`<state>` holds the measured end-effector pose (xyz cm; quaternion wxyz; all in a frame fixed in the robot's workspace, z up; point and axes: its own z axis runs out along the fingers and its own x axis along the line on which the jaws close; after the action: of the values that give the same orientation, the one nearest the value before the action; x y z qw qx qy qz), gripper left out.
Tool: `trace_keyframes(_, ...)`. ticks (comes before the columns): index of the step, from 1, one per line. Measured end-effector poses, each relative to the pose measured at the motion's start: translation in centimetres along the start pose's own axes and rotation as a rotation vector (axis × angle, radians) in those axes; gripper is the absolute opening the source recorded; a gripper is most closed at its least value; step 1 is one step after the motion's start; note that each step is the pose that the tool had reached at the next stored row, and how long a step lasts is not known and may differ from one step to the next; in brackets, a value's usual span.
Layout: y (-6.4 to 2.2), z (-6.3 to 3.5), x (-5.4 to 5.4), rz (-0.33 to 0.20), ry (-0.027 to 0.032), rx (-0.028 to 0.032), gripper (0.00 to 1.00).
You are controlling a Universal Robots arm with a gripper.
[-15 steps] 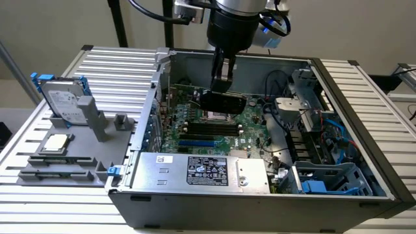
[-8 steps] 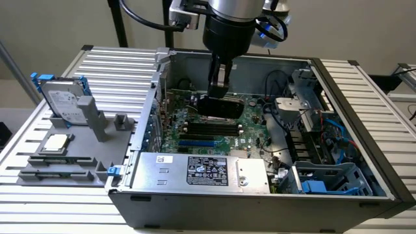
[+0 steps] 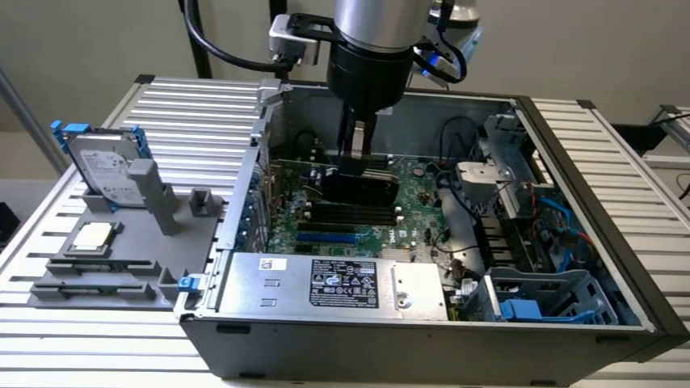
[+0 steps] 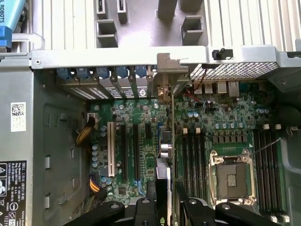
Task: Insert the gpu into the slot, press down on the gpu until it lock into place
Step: 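Insert the gpu into the slot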
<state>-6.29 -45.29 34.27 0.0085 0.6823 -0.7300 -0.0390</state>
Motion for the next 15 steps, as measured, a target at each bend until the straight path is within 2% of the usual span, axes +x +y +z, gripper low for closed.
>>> trace_keyframes(2,-0.02,0.25,0.0,-0.002,-0.0004,0.0076,0.26)
trace_keyframes(4,-0.04,0.58,0.0,-0.006,-0.0004,0.0105,0.26)
trace_keyframes(15,0.02,2.58,0.3,-0.059,0.0007,0.0087,0.26)
